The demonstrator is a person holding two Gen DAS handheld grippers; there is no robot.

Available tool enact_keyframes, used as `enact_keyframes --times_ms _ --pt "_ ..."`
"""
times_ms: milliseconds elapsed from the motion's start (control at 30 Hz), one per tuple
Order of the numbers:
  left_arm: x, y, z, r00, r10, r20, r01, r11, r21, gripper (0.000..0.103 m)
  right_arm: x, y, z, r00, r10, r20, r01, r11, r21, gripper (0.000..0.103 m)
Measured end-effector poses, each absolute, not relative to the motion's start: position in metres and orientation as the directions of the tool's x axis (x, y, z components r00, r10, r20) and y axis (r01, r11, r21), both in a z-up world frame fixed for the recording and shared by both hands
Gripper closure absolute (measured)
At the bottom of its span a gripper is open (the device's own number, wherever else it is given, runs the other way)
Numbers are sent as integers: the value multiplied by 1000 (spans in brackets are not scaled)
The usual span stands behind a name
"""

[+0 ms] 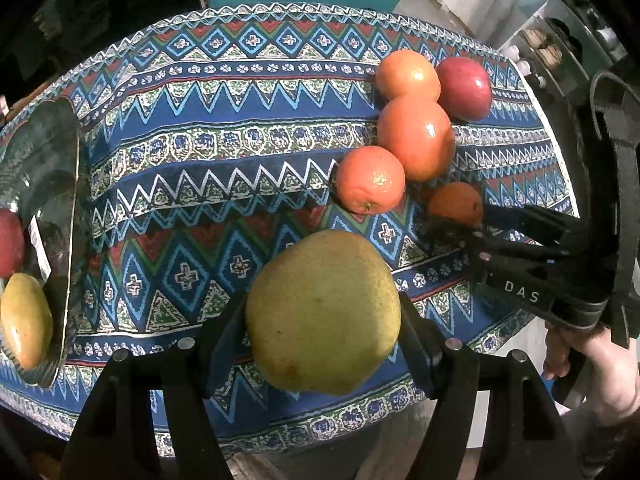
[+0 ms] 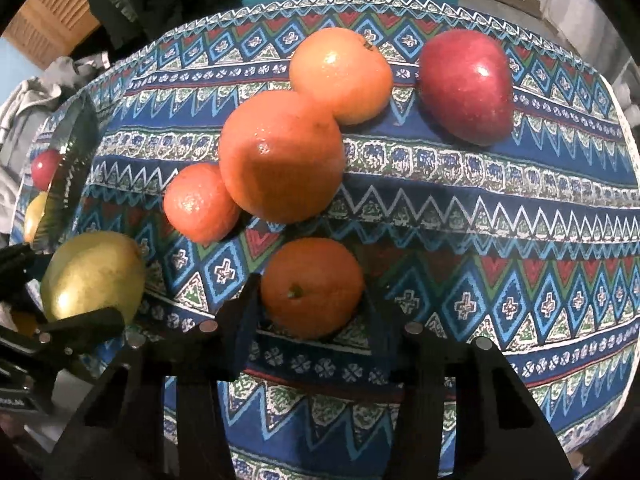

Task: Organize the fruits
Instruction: 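Close the left tool on the large yellow-green pear while the right tool grips an orange, then carry the pear in the left tool and the orange in the right tool over the glass bowl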

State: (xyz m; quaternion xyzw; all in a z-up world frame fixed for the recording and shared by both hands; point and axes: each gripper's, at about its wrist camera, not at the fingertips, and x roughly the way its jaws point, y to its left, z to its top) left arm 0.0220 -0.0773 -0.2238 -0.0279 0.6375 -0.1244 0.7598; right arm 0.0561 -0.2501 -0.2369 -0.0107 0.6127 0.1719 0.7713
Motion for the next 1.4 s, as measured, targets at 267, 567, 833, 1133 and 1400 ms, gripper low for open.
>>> enact_keyframes --times_ms 267,567,833,1133,1400 --pt "21 -71 -213 180 -232 -956 151 967 -206 30 51 -252 -215 262 221 -939 -297 945 139 56" --pt "14 -59 -189 232 -229 -946 157 968 -196 30 44 -253 -171 353 250 -901 -311 940 139 57" --pt "10 -42 -165 287 -237 -928 128 970 -208 30 41 -234 -139 409 285 -867 -345 928 142 57" --pt "7 -26 -146 349 -216 -912 100 976 -193 30 38 -206 -105 447 355 -821 -397 901 173 57" --pt "8 -1 -128 411 -186 -892 59 982 -178 30 38 -185 -88 464 392 -795 -427 885 187 57"
